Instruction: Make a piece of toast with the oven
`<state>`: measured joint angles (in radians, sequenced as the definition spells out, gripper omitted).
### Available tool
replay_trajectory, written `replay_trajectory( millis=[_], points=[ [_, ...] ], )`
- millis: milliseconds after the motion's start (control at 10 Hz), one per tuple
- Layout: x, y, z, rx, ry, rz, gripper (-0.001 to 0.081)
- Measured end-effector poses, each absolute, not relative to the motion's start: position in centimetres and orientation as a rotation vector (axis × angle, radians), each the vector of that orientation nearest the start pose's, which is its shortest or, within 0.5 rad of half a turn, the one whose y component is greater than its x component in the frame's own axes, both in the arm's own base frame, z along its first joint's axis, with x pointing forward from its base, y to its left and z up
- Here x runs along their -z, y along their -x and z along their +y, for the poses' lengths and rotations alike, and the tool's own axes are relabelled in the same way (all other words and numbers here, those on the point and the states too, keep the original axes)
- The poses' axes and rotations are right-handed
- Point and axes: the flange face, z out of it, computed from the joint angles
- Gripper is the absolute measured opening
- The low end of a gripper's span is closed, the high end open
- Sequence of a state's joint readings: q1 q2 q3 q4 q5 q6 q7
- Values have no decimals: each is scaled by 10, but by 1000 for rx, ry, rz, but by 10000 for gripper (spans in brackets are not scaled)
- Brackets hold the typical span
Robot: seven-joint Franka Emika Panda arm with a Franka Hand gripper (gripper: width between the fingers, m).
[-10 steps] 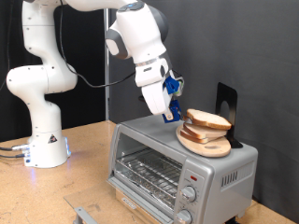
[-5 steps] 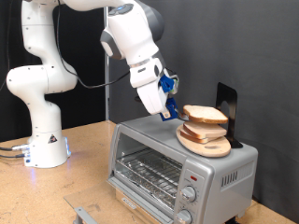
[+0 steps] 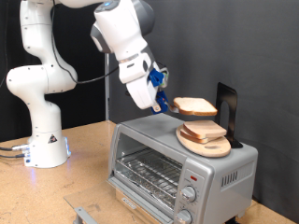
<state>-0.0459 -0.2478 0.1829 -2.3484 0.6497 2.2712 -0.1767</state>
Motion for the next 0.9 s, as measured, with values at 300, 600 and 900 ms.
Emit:
replay_trajectory(
  millis=[300,600,900],
  points=[
    [-449,-465,74,148,2669,77,431],
    [-449,-457,66,209,2614,13,431],
    [-454,-429,34,206,2590,5,431]
  ],
)
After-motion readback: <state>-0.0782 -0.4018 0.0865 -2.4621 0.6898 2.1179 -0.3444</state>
